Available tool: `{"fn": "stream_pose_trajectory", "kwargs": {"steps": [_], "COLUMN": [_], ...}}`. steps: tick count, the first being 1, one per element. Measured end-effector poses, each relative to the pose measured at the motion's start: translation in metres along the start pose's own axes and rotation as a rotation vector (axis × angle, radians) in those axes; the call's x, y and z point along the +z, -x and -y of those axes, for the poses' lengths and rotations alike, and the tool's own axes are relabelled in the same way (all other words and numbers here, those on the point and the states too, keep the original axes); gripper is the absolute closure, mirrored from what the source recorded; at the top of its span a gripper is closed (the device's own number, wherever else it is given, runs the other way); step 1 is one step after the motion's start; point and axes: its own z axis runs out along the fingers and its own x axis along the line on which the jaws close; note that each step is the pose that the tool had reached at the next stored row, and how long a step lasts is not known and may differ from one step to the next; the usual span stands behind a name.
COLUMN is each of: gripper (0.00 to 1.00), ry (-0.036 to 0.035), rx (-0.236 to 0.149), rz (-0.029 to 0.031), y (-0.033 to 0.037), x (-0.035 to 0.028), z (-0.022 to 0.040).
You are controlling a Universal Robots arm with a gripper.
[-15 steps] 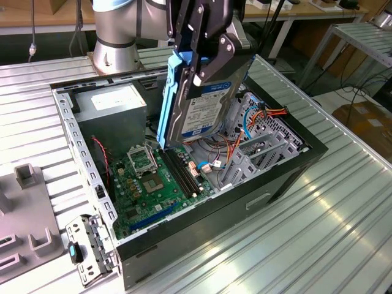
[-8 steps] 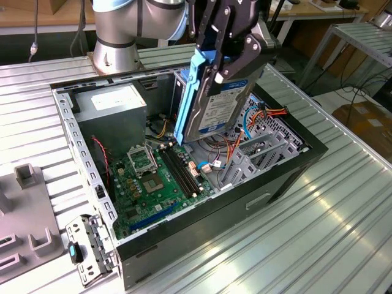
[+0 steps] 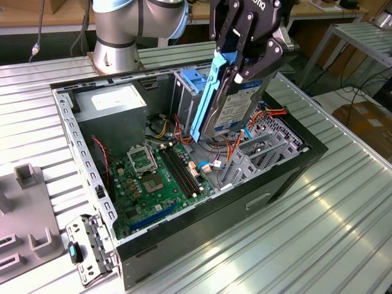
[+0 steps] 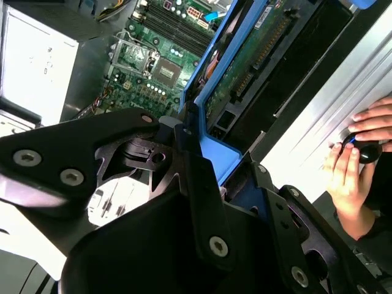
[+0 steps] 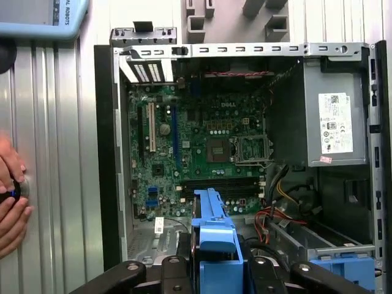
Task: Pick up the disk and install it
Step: 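Insert the disk into the insertion slot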
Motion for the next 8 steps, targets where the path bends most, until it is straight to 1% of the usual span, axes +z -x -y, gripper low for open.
{"fn": "stream_pose_trajectory", "kwargs": {"steps": [2,8], "gripper": [0.63,0.63], "ry": [0.0,0.0], "rx": [0.0,0.0], "rz": [-0.0001,0.0], "y": [-0.0004,-0.0009], "x": [0.0007,0.0009], "z": [0.001,0.0013]}}
